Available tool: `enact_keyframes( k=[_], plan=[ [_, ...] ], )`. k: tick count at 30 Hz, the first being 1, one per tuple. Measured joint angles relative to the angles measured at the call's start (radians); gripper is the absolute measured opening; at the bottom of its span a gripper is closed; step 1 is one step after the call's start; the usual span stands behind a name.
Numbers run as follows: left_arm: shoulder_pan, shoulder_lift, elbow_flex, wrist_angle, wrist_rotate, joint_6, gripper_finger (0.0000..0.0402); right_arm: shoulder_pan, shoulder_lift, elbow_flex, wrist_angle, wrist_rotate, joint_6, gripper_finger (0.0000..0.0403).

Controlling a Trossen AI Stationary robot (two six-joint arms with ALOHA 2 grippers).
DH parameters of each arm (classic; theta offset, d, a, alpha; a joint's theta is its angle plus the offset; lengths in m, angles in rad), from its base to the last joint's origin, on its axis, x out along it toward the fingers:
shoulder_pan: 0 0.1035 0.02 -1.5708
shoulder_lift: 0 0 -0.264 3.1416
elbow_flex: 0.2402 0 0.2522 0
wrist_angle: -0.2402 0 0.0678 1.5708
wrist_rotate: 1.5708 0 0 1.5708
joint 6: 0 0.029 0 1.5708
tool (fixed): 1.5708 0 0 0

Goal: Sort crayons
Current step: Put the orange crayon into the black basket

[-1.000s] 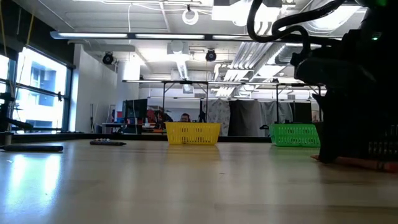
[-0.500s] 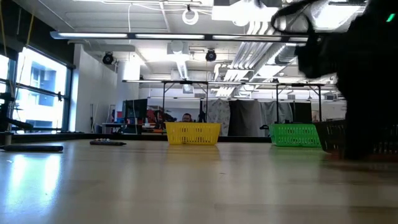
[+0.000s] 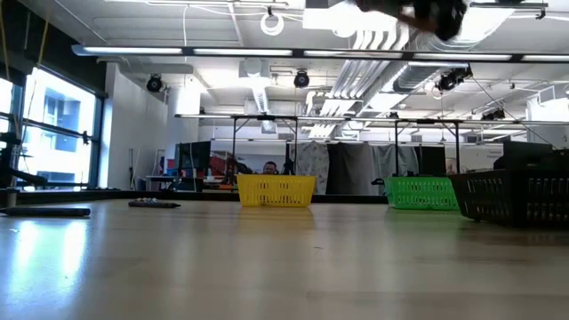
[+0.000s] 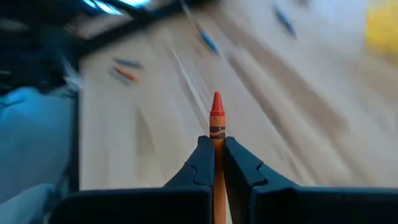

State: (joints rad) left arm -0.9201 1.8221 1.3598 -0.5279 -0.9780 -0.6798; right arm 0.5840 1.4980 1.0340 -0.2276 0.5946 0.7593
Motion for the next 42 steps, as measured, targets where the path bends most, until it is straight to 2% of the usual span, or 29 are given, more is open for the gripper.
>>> enact_keyframes(
  k=[5,8,13,17,24,28,33,38,42],
  plan=[
    [0.070,0.001,0.000,0.072,-0.113,0.055,0.0115,0.011,-0.006,0.000,0.222,0.011,-0.304,0.0002],
    [0.120,0.006,0.000,0.120,-0.145,0.080,0.0115,0.014,-0.006,0.000,0.271,0.015,-0.408,0.0002],
    [0.204,0.039,-0.001,0.265,-0.144,0.189,0.0115,0.020,-0.006,0.000,0.323,0.014,-0.511,0.0002],
    [0.247,0.052,0.000,0.420,-0.241,0.246,0.0115,0.032,-0.009,0.000,0.330,0.015,-0.582,0.0002],
    [0.253,0.053,0.000,0.476,-0.273,0.266,0.0115,0.081,-0.058,0.001,0.332,0.049,-0.683,0.0002],
    [0.253,0.083,-0.041,0.608,-0.337,0.287,0.0115,0.086,-0.067,0.000,0.324,0.090,-0.726,0.0002],
    [0.267,0.120,-0.145,0.966,-0.288,0.435,0.0115,0.067,-0.066,-0.002,0.312,0.092,-0.765,0.0002],
    [0.293,0.121,-0.230,1.358,-0.114,0.719,0.0115,0.016,-0.066,-0.040,0.318,0.121,-0.759,0.0002],
    [0.305,0.120,-0.267,1.451,-0.067,0.812,0.0115,-0.031,-0.095,-0.133,0.478,0.096,-0.758,0.0002]
  ],
)
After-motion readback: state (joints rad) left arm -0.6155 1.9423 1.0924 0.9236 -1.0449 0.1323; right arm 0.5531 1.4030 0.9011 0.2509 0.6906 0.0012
